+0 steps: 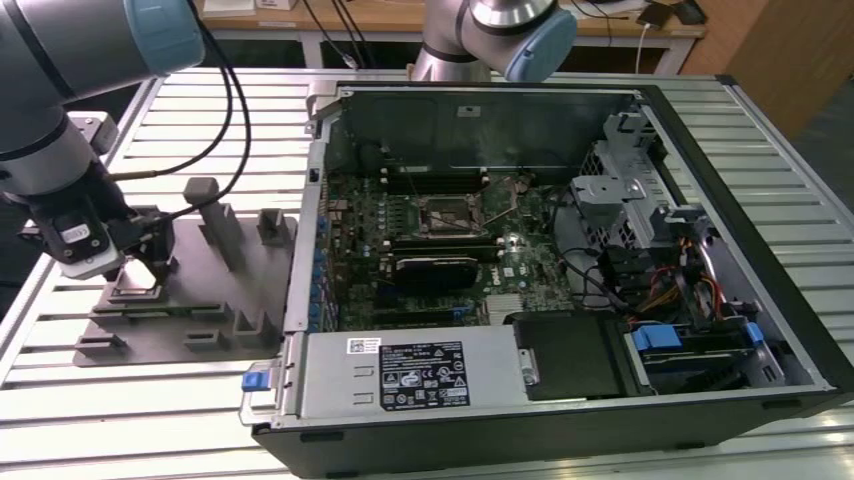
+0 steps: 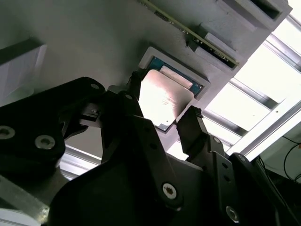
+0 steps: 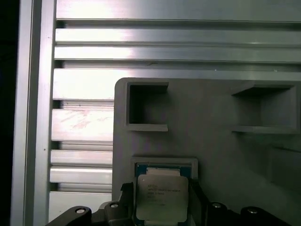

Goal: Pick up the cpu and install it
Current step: 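Pick up the cpu and move it towards the insertion slot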

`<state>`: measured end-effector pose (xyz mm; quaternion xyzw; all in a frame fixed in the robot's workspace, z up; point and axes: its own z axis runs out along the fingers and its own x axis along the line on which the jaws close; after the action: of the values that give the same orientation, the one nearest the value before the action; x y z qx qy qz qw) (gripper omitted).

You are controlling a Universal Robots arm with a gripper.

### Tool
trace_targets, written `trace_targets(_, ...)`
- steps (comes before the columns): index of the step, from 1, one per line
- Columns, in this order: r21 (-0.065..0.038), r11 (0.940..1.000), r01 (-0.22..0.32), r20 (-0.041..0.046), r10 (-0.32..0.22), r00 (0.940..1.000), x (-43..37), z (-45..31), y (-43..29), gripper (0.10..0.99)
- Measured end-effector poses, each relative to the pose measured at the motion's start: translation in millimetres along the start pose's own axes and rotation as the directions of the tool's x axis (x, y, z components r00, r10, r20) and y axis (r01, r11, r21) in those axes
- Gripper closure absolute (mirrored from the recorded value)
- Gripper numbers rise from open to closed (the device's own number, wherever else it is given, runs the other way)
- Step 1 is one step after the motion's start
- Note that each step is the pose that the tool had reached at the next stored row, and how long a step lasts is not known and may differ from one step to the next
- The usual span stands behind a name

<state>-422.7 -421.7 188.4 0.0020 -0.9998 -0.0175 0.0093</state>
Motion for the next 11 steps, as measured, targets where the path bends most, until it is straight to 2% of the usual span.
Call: trace_targets(11, 0.0, 1.0, 0.0, 0.0, 0.0, 1.0, -0.4, 4.6, -0.8, 0.498)
